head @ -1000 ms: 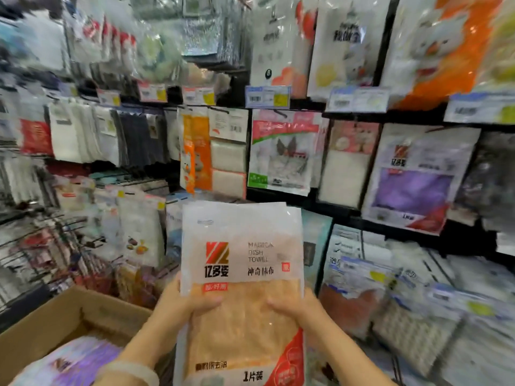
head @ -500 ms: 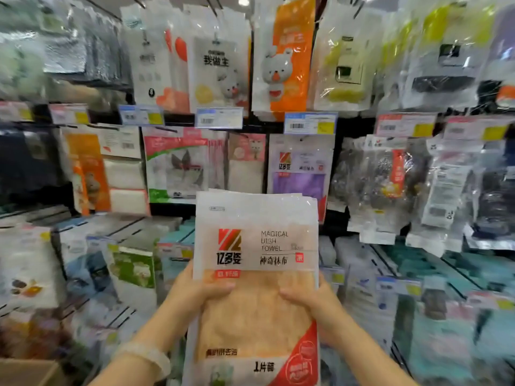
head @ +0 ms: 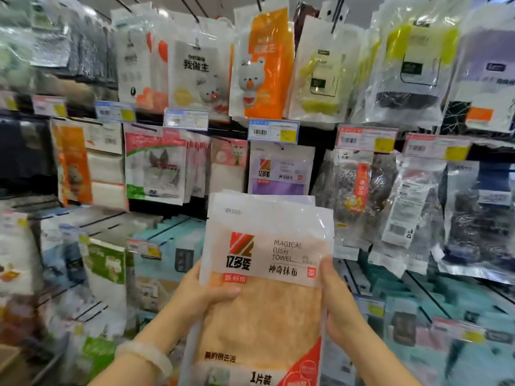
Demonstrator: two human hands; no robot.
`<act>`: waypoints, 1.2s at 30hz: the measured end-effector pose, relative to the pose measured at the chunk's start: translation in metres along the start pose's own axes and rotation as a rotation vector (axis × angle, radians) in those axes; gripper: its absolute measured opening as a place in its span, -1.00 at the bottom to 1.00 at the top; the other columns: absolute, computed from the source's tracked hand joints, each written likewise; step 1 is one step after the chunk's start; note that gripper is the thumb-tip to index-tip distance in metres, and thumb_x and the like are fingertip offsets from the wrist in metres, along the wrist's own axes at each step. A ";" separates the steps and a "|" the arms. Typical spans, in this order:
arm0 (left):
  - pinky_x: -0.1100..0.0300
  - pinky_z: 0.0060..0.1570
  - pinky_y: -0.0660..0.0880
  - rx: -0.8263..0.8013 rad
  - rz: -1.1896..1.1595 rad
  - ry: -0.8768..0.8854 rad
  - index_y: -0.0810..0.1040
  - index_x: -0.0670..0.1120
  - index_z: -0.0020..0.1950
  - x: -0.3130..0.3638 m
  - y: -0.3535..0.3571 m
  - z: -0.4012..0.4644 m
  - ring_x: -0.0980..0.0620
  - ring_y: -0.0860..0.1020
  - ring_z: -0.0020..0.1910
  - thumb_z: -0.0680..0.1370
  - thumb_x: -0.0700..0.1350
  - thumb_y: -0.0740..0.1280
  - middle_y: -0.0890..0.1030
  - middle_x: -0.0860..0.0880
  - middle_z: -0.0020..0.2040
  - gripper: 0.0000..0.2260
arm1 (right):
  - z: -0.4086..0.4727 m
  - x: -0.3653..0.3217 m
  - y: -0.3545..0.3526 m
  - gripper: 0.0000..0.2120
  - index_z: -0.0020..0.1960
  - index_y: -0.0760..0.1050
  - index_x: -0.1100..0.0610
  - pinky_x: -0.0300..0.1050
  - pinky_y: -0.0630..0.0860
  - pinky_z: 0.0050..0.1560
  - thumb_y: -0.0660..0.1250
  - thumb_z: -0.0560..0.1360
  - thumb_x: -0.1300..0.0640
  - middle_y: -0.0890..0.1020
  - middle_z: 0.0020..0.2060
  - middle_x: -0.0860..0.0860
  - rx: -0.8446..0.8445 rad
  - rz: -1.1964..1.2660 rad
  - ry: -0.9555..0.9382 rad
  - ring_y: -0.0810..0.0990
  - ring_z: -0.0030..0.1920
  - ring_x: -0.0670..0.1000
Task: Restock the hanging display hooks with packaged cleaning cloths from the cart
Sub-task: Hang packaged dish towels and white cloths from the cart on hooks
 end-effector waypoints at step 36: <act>-0.15 0.07 0.56 -0.140 -0.023 -0.101 0.62 -0.11 0.09 0.008 -0.123 0.108 -0.15 0.68 -0.04 0.02 0.07 0.63 0.71 -0.14 -0.04 -0.32 | 0.054 0.009 0.094 -0.79 -0.11 0.47 0.31 0.28 0.50 0.01 0.39 0.46 0.16 0.58 -0.17 0.30 0.460 -0.016 -0.178 0.55 -0.17 0.19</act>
Point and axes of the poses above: each hand's wrist, its own z-axis towards the middle knuckle, its own y-axis out of the palm, x = y × z, the point moved 9 cm from there along z, towards the middle knuckle
